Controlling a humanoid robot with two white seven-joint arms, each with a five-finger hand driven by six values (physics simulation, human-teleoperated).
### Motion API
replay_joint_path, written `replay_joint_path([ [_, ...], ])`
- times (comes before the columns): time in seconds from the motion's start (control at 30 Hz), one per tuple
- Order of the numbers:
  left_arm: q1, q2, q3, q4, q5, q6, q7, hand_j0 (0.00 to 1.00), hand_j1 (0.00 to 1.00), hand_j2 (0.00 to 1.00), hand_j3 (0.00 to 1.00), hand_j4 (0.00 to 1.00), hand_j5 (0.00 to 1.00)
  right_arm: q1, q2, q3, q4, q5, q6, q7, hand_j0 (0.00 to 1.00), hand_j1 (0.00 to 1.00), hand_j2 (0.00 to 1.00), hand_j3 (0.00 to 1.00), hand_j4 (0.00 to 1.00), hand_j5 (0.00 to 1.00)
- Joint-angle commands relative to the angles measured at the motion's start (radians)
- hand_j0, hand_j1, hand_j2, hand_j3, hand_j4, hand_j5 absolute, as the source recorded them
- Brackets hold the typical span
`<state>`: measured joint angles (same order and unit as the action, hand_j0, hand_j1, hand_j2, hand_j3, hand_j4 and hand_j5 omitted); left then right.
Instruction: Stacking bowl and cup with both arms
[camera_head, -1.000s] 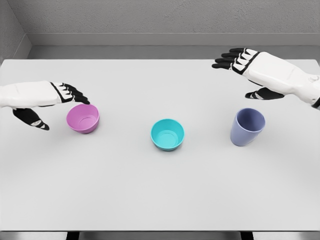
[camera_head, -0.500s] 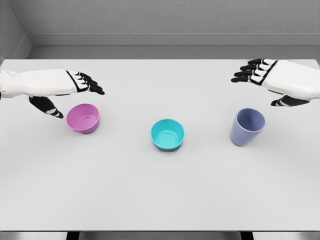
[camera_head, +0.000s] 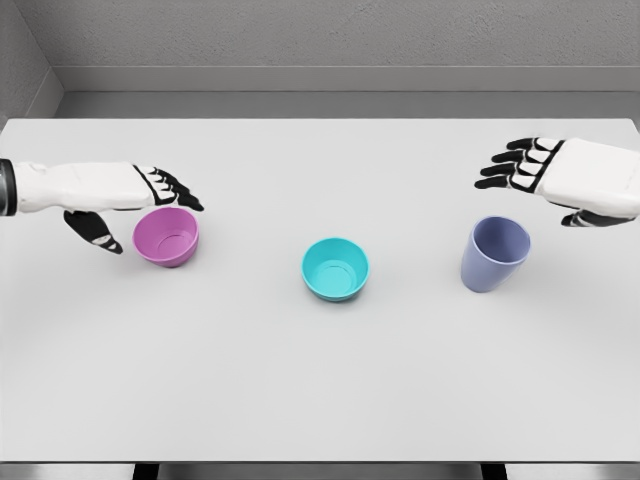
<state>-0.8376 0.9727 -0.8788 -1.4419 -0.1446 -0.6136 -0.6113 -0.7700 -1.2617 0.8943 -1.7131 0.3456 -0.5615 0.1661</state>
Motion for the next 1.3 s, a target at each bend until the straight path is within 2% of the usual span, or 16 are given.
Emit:
replay_joint_path([
  [0.0, 0.000, -0.008, -0.005, 0.003, 0.002, 0.003, 0.000, 1.00, 1.00, 1.00, 1.00, 1.00, 1.00, 0.000, 0.001, 0.026, -0.002, 0.006, 0.005, -0.002, 1.00, 1.00, 1.00, 1.00, 1.00, 1.00],
  [0.3, 0.003, -0.028, -0.022, 0.020, -0.007, 0.003, 0.000, 1.00, 1.00, 1.00, 1.00, 1.00, 1.00, 0.005, 0.022, 0.048, -0.002, 0.006, 0.009, -0.005, 1.00, 1.00, 1.00, 1.00, 1.00, 1.00],
  [0.93, 0.012, -0.074, -0.023, 0.077, -0.043, 0.003, 0.000, 1.00, 1.00, 1.00, 1.00, 1.00, 1.00, 0.021, 0.022, 0.077, -0.003, 0.004, 0.011, -0.005, 1.00, 1.00, 1.00, 1.00, 1.00, 1.00],
  [1.07, 0.014, -0.074, -0.023, 0.087, -0.050, 0.003, 0.000, 1.00, 1.00, 1.00, 1.00, 1.00, 1.00, 0.023, 0.022, 0.077, -0.003, -0.010, 0.012, -0.005, 1.00, 1.00, 1.00, 1.00, 1.00, 1.00],
  [1.27, 0.012, -0.098, -0.023, 0.109, -0.056, 0.003, 0.000, 1.00, 1.00, 1.00, 1.00, 1.00, 1.00, 0.031, 0.021, 0.078, -0.002, -0.099, 0.026, -0.002, 1.00, 1.00, 1.00, 1.00, 1.00, 1.00],
])
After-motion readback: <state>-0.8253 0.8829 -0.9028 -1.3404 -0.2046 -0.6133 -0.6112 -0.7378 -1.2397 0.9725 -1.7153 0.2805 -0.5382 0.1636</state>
